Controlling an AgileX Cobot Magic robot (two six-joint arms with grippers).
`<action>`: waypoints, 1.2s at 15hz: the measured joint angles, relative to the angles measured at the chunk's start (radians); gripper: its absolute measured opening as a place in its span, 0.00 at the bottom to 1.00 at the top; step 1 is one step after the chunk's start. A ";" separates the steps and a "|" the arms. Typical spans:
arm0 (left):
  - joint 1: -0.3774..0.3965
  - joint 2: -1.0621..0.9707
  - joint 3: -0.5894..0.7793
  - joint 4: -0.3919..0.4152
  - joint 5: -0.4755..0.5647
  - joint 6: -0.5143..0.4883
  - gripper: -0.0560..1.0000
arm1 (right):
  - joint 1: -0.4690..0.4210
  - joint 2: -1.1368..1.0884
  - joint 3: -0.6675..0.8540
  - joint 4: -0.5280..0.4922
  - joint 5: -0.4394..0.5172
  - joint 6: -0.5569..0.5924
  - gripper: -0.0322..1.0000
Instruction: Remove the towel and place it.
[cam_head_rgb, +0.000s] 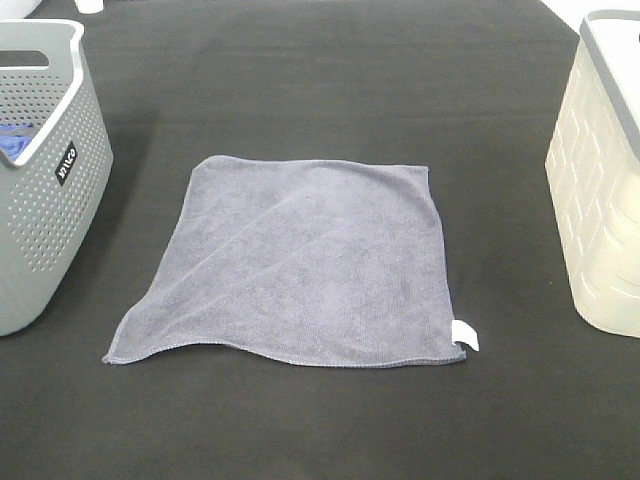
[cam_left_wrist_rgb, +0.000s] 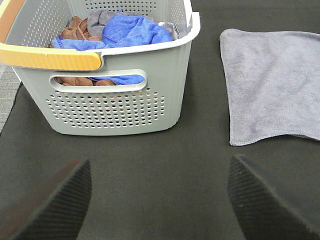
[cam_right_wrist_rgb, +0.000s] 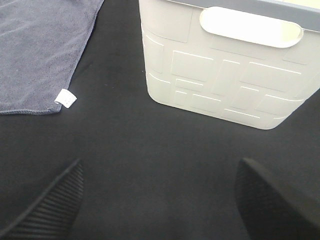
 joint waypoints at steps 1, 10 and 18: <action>0.000 0.000 0.000 0.000 0.000 0.000 0.72 | -0.001 0.000 0.000 0.000 0.000 0.000 0.76; 0.000 0.000 0.000 -0.001 0.000 0.000 0.72 | -0.002 0.000 0.000 0.000 0.000 0.000 0.76; 0.000 0.000 0.000 -0.001 0.000 0.000 0.72 | -0.002 0.000 0.000 0.000 0.000 0.001 0.76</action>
